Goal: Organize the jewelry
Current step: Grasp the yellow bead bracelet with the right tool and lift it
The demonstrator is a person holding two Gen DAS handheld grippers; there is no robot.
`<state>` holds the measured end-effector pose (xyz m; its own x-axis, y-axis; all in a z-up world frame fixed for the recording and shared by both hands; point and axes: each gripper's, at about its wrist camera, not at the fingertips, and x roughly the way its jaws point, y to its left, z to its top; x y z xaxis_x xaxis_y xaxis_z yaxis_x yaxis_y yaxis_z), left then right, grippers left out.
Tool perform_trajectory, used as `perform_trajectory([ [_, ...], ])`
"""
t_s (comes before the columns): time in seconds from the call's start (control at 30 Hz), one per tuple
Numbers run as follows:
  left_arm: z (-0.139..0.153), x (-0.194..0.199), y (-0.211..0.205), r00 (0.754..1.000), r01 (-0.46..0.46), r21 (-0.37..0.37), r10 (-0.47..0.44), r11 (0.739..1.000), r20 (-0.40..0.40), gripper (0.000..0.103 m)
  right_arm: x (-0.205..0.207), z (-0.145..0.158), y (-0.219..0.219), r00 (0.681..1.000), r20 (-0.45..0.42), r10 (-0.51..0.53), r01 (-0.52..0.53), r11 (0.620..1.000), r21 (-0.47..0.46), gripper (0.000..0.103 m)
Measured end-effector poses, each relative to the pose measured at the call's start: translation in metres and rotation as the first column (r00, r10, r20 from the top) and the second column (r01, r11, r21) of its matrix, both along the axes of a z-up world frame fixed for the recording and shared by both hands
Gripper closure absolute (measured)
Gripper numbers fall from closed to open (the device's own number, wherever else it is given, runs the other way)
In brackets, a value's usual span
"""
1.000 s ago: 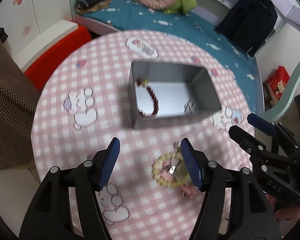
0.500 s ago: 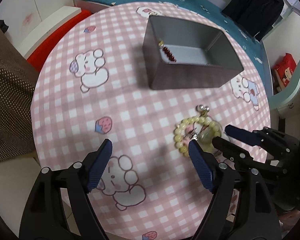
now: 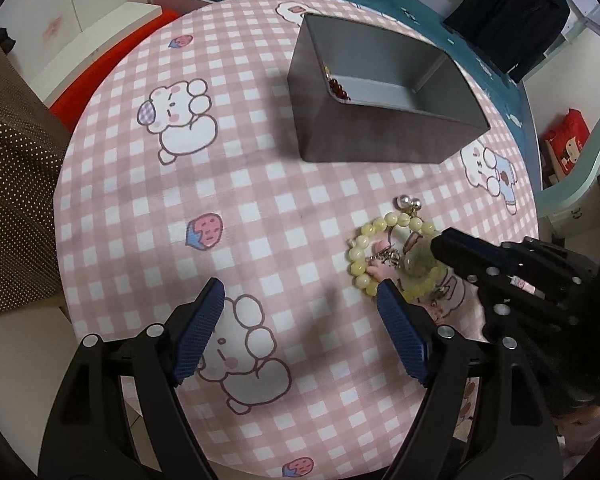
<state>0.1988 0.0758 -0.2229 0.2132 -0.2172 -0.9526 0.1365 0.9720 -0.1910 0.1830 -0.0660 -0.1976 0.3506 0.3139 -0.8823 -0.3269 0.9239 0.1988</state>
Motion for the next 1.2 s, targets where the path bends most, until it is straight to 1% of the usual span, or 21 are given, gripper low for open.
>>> perform_trajectory([
  [0.1, 0.004, 0.002, 0.004, 1.000, -0.013, -0.015, 0.013, 1.000, 0.015, 0.024, 0.000, 0.018, 0.001, 0.999, 0.041, 0.019, -0.020, 1.000, 0.018, 0.095],
  [0.23, 0.011, 0.004, 0.009, 0.999, -0.029, -0.014, 0.029, 0.999, 0.037, 0.024, -0.002, 0.039, 0.000, 0.997, 0.075, 0.012, -0.016, 0.999, 0.048, 0.095],
  [0.3, 0.012, 0.005, 0.010, 0.998, -0.040, 0.004, 0.040, 0.999, 0.045, 0.024, -0.002, 0.047, -0.004, 0.996, 0.090, -0.001, -0.005, 0.998, 0.068, 0.095],
  [0.4, 0.013, 0.003, 0.006, 0.998, -0.026, 0.030, 0.024, 0.999, 0.053, 0.024, -0.002, 0.059, -0.012, 0.993, 0.115, -0.026, 0.017, 0.997, 0.078, 0.095],
  [0.5, 0.015, 0.002, -0.003, 0.998, 0.001, 0.009, -0.002, 1.000, 0.063, 0.024, -0.003, 0.066, -0.019, 0.990, 0.132, -0.053, 0.043, 0.996, 0.076, 0.095],
  [0.6, 0.016, 0.003, -0.021, 0.996, 0.054, -0.013, -0.053, 0.998, 0.075, 0.024, -0.005, 0.069, -0.031, 0.985, 0.142, -0.093, 0.086, 0.995, 0.057, 0.095],
  [0.73, 0.015, 0.007, -0.050, 0.987, 0.140, -0.022, -0.138, 0.990, 0.080, 0.024, -0.010, 0.070, -0.053, 0.977, 0.140, -0.159, 0.153, 0.987, 0.049, 0.095],
  [0.8, 0.013, 0.007, -0.063, 0.978, 0.194, -0.034, -0.191, 0.980, 0.080, 0.024, -0.014, 0.067, -0.064, 0.972, 0.136, -0.190, 0.187, 0.982, 0.036, 0.095],
  [0.83, 0.009, 0.009, -0.072, 0.970, 0.233, -0.032, -0.231, 0.972, 0.076, 0.024, -0.016, 0.066, -0.068, 0.970, 0.132, -0.203, 0.200, 0.979, 0.031, 0.095],
  [0.9, 0.001, 0.012, -0.083, 0.957, 0.284, -0.008, -0.283, 0.959, 0.064, 0.024, -0.021, 0.063, -0.079, 0.965, 0.115, -0.237, 0.235, 0.971, 0.031, 0.095],
  [1.0, -0.006, 0.015, -0.095, 0.940, 0.336, 0.015, -0.336, 0.942, 0.059, 0.025, -0.029, 0.056, -0.095, 0.952, 0.092, -0.291, 0.291, 0.957, 0.020, 0.095],
  [1.03, -0.009, 0.016, -0.098, 0.932, 0.357, 0.021, -0.358, 0.934, 0.057, 0.028, -0.031, 0.054, -0.098, 0.949, 0.085, -0.305, 0.304, 0.952, 0.020, 0.095],
  [1.1, -0.013, 0.017, -0.102, 0.916, 0.399, 0.022, -0.399, 0.917, 0.046, 0.031, -0.036, 0.052, -0.104, 0.942, 0.073, -0.328, 0.327, 0.945, 0.026, 0.095],
  [1.2, -0.026, 0.019, -0.107, 0.894, 0.446, 0.060, -0.447, 0.893, 0.008, 0.035, -0.041, 0.048, -0.112, 0.932, 0.060, -0.357, 0.356, 0.934, 0.029, 0.095],
])
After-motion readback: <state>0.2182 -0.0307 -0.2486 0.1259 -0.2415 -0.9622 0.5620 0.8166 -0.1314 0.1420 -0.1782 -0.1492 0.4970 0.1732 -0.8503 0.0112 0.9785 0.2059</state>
